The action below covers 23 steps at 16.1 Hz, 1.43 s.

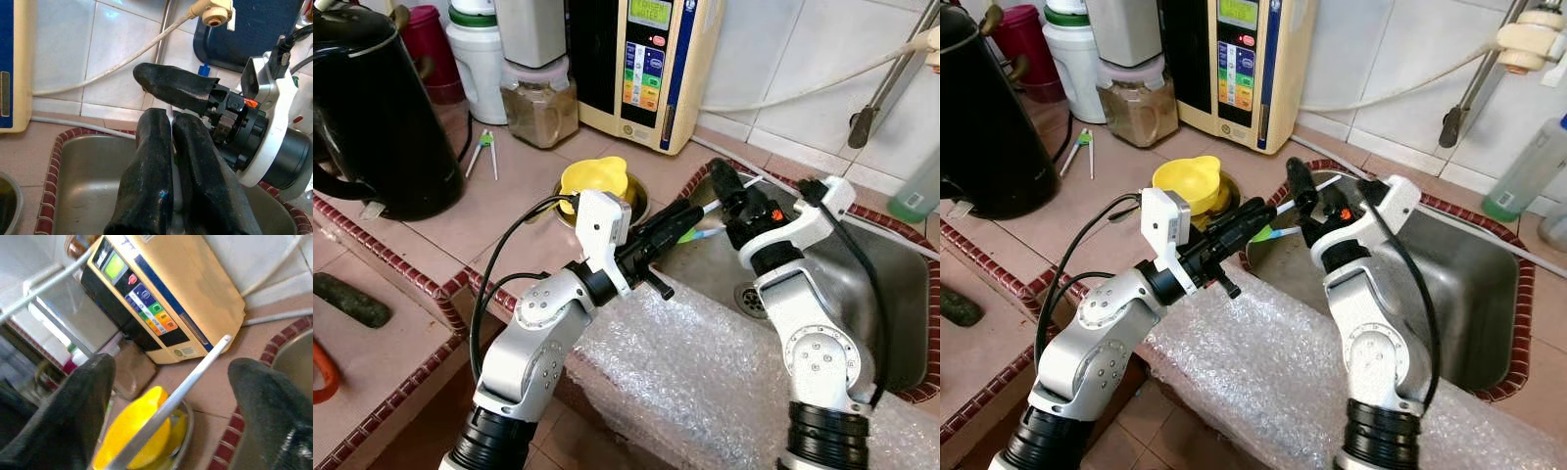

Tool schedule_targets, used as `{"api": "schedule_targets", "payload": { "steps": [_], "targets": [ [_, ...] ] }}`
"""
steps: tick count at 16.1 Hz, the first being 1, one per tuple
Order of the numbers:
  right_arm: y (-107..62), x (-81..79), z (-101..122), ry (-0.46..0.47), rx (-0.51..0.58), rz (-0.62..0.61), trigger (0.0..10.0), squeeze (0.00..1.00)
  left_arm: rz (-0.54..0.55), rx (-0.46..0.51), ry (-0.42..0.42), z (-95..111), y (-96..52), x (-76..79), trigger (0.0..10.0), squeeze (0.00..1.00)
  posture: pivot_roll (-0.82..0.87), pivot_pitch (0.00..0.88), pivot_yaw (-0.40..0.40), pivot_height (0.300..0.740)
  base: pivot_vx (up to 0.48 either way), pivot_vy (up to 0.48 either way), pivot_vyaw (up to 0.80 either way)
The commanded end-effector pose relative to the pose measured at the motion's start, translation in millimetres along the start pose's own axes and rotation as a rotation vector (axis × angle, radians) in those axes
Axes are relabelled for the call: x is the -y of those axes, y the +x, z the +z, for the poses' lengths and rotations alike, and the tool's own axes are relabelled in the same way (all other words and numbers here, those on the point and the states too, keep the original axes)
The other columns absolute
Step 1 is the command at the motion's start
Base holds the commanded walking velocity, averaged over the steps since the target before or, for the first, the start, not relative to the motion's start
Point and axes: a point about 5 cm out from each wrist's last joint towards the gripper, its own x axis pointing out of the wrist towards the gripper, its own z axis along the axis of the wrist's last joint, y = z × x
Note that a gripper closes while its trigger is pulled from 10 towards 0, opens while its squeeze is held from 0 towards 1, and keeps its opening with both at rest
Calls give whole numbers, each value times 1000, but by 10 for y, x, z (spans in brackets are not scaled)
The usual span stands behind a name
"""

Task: Kitchen organization

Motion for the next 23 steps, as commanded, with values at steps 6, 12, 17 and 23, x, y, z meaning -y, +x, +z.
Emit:
{"api": "schedule_targets", "payload": {
  "steps": [6,12,17,23],
  "targets": [
    [49,68,30,176,13,-69,0,0,-6,19,32,53,1,29,0,0,-37,84,-51,740,0,0,0],
    [58,28,42,215,1,-46,0,0,-14,11,34,34,5,42,0,0,-40,82,-49,740,0,0,0],
    [49,-82,85,295,-8,21,0,0,-8,10,33,31,2,37,0,0,-40,81,-51,740,0,0,0],
    [-18,-91,66,311,-45,35,0,0,9,12,42,29,2,13,0,0,-43,76,-51,740,0,0,0]
  ]
}}
